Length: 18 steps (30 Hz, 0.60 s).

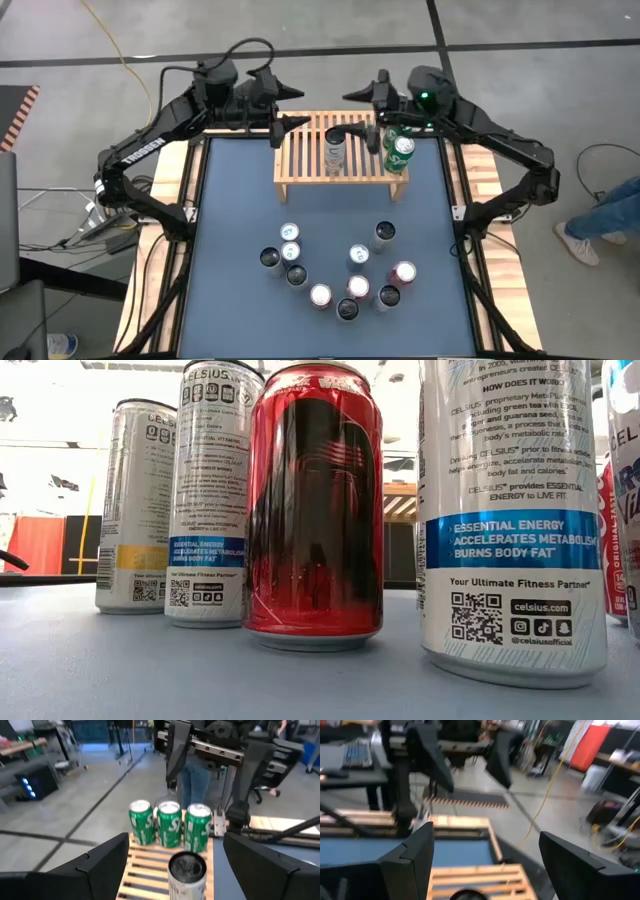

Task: Place canned beverage on shelf
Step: Put the top left white-yellow soda can on the shelf

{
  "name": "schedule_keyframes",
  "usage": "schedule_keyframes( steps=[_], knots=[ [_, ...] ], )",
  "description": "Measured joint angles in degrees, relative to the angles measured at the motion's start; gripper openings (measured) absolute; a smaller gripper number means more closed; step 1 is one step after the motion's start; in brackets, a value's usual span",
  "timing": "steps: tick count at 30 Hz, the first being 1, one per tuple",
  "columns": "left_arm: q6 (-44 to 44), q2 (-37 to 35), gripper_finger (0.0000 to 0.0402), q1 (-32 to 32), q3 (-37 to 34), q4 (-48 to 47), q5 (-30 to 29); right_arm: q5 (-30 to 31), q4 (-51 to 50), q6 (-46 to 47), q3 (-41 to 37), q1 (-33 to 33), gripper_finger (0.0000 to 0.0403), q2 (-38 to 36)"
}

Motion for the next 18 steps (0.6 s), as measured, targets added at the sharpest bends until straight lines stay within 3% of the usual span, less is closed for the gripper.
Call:
schedule_keyframes(
  steps=[10,18],
  knots=[
    [-7.84,-1.57,0.0312,0.0,0.02,3.49,0.5,0.13,7.69,0.76,0.0,0.64,0.0306,-1.96],
    [-9.98,-1.55,0.0312,-0.63,0.02,4.3,4.13,0.16,5.16,-0.06,-0.03,2.12,0.0306,-2.52]
  ],
)
